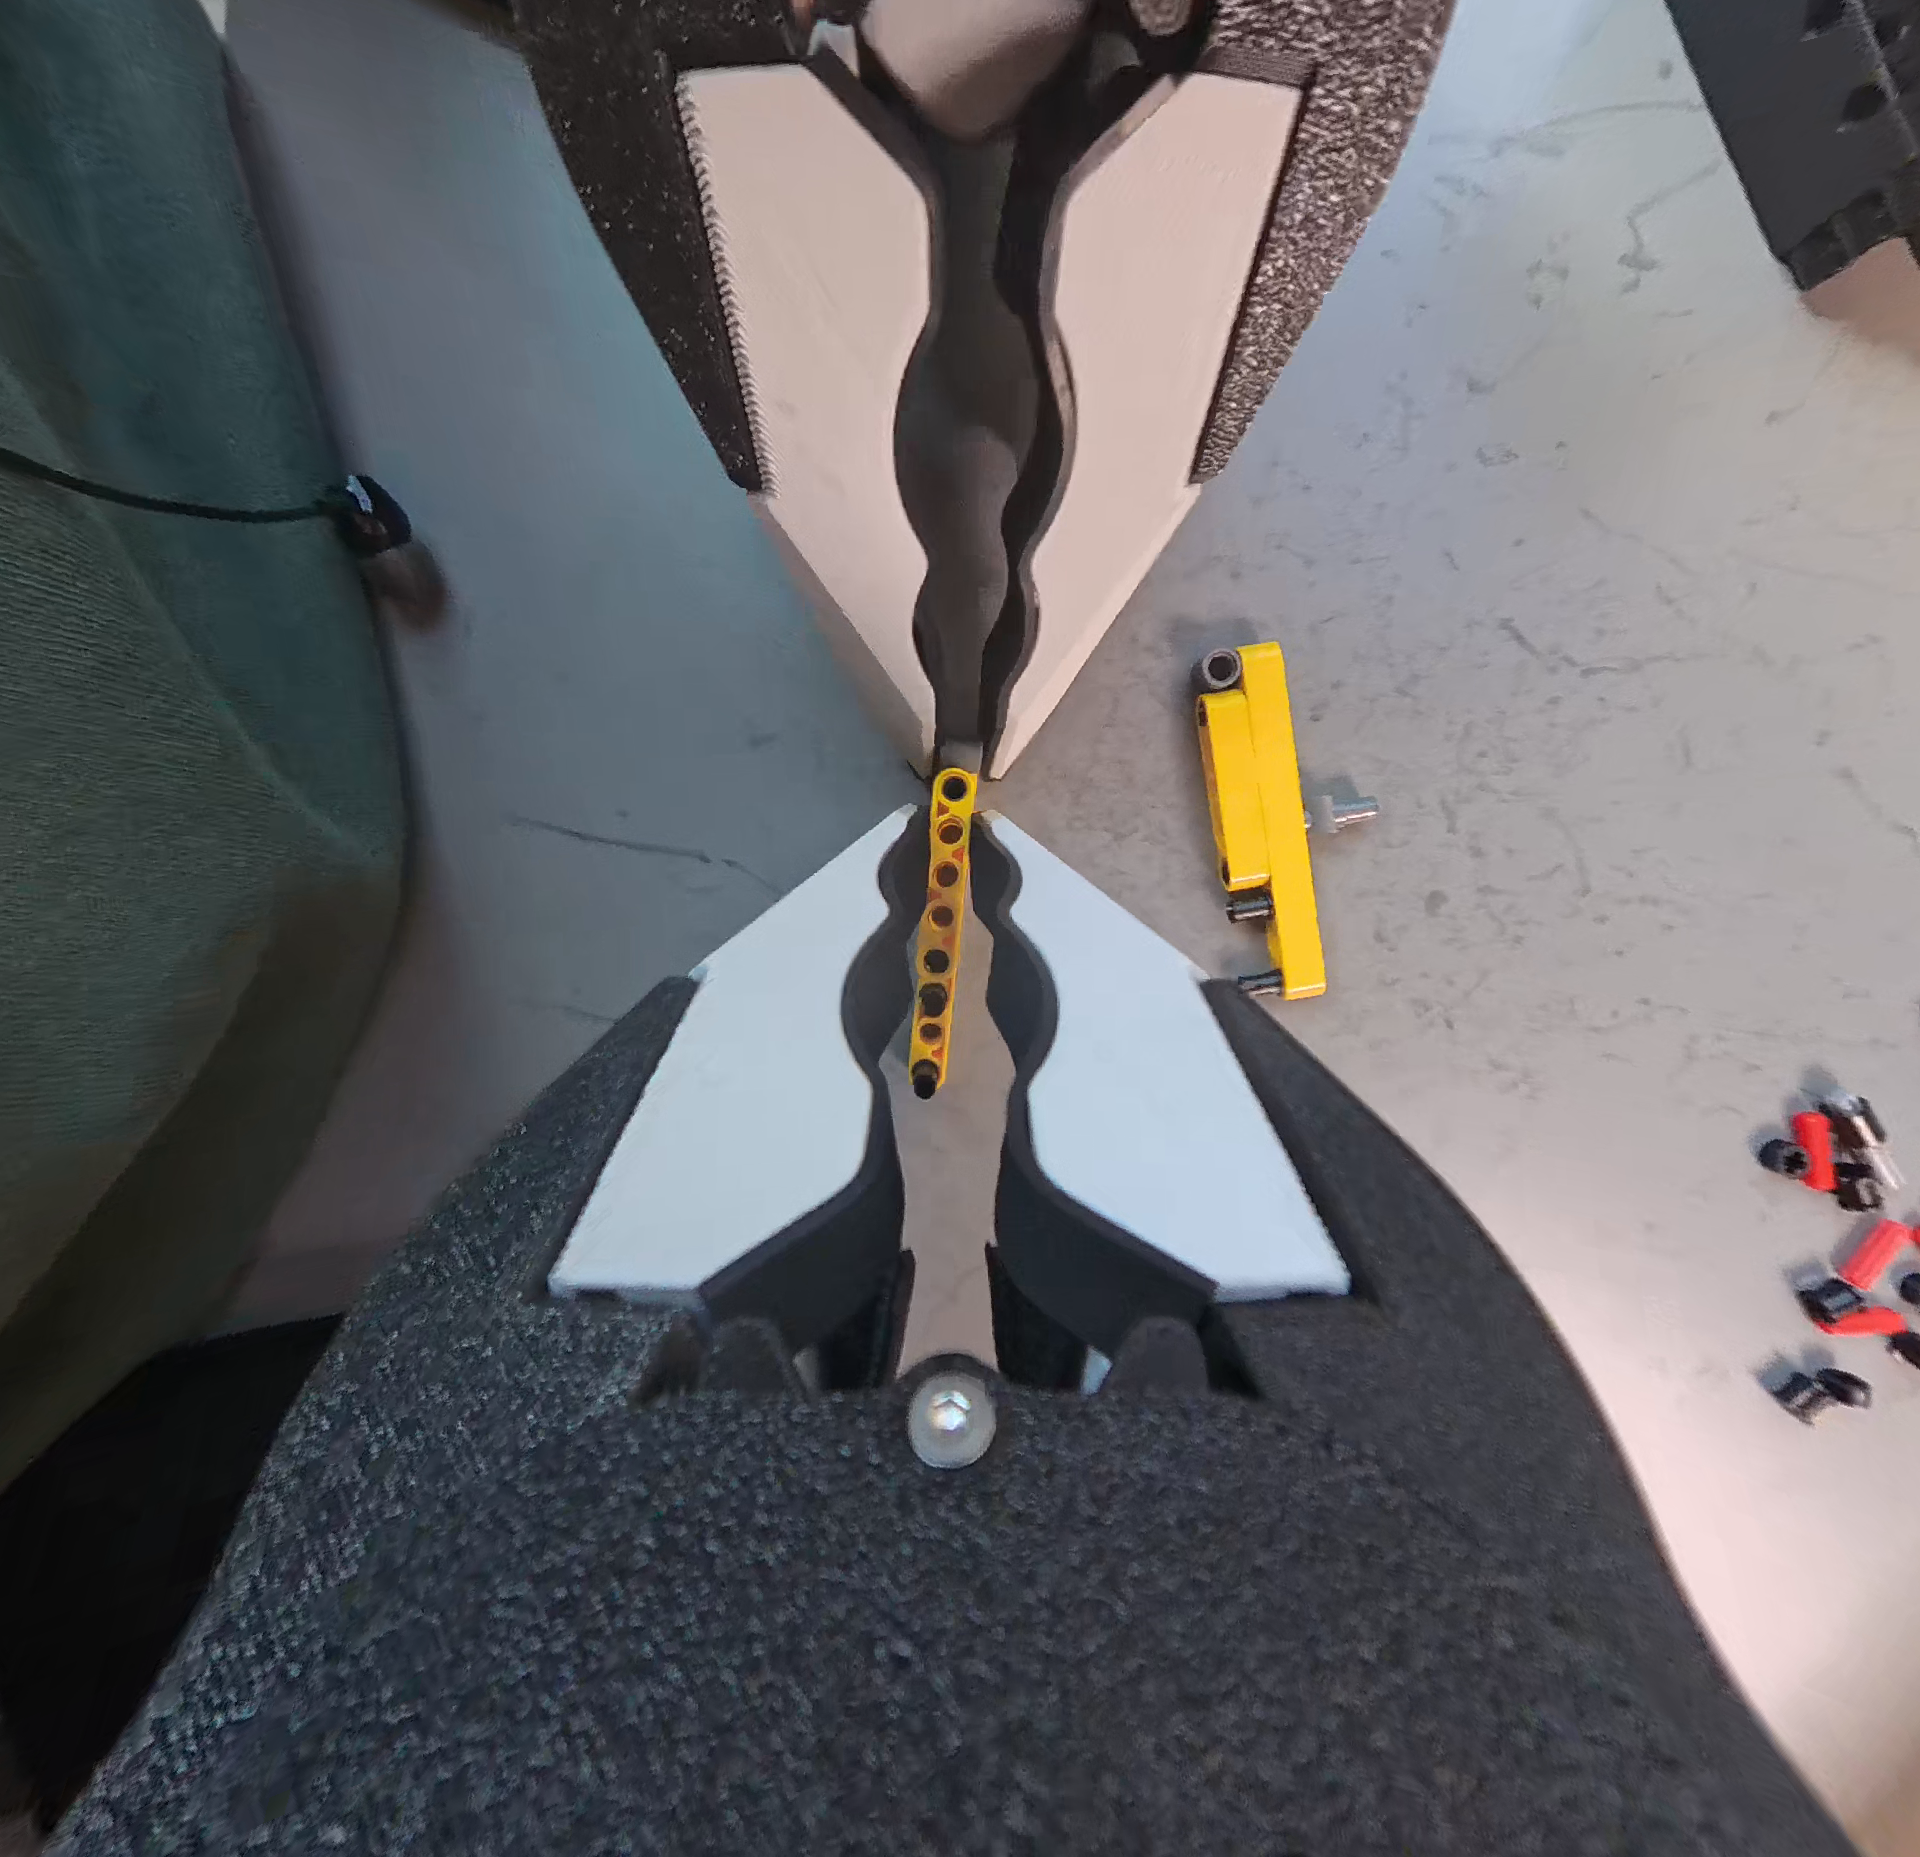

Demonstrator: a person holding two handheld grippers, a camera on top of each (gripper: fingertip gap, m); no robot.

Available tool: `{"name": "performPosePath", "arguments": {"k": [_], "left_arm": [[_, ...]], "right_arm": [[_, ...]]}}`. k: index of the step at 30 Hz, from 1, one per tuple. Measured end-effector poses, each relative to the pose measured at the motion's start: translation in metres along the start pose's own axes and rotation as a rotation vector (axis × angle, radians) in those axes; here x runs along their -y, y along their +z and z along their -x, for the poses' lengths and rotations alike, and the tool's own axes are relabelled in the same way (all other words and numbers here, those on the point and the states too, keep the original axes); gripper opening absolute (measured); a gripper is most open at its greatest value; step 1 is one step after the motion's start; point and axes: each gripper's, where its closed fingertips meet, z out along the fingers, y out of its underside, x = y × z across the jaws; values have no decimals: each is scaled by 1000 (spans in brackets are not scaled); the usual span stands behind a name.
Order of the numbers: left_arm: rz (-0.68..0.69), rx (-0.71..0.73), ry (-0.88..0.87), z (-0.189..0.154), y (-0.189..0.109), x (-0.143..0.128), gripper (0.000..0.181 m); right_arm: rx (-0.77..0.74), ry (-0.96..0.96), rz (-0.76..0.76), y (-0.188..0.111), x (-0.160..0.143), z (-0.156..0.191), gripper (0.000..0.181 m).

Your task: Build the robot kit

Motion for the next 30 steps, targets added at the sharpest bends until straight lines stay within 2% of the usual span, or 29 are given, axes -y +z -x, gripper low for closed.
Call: {"name": "performPosePath", "arguments": {"k": [1, 4, 13, 14, 16, 21, 25, 30], "left_arm": [[0, -2, -1, 0, 0, 0, 6], [-3, 0, 3, 0, 0, 0, 6], [-4, 6, 26, 0, 0, 0, 7], [-3, 12, 33, 0, 0, 0, 7], [-4, 21, 41, 0, 0, 0, 7], [-4, 14, 34, 0, 0, 0, 7], [-4, 22, 42, 0, 0, 0, 7], [-3, 27, 47, 0, 0, 0, 7]], "right_arm": [[-12, -24, 13, 0, 0, 0, 6], [-22, -43, 4, 1, 0, 0, 6], [-32, 112, -168, 0, 1, 1, 8], [-51, 120, -158, 0, -3, 0, 9], [-72, 79, -113, -2, -13, 2, 26], [-131, 38, -108, -20, -14, -1, 16], [-125, 10, -69, -18, -15, -2, 7], [-103, -11, -19, -18, -16, -2, 7]]}}
